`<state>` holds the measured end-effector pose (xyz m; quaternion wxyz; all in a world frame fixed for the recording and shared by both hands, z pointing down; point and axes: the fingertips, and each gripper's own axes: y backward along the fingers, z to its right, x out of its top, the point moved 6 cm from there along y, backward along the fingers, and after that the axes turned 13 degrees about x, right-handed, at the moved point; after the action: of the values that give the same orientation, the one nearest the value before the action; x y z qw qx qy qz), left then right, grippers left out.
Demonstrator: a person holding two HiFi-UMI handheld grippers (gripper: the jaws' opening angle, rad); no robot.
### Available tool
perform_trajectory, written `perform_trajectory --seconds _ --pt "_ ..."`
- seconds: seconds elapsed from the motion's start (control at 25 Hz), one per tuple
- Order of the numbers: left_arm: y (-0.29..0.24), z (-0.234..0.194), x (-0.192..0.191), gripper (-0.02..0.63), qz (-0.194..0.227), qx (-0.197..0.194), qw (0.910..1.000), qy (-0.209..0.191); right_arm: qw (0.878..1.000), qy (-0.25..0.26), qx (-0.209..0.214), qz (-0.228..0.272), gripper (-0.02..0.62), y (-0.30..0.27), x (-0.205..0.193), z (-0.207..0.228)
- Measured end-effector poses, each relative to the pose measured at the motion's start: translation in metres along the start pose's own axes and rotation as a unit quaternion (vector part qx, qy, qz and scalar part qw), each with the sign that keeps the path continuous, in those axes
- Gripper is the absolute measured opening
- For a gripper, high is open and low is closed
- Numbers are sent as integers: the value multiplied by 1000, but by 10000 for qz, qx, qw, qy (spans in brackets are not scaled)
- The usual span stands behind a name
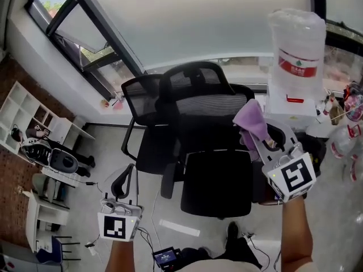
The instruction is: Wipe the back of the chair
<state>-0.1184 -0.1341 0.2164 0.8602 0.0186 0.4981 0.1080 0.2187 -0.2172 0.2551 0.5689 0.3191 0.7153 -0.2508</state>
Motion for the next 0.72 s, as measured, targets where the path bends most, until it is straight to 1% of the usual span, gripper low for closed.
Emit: perform_trajectory --seconds 0.16,0.28,0.32,0.52,0.72 --pt "-17 13 11 6 37 -195 9998 -62 9999 -47 -42 86 61 -8 -2 21" --pt "-18 14 4 6 -288 -259 9991 -158 9998 -126 -107 128 61 -14 -3 29" --pt "-19 13 4 6 -328 -262 9990 -163 9997 -152 -115 128 61 -17 -3 29" --pt "-27 4 7 6 -196 -203 9996 -89 9998 -118 -121 109 61 -35 3 29" --pt "-34 -15 -3 6 -52 -118 9999 106 9999 -13 -135 -71 61 -62 5 22"
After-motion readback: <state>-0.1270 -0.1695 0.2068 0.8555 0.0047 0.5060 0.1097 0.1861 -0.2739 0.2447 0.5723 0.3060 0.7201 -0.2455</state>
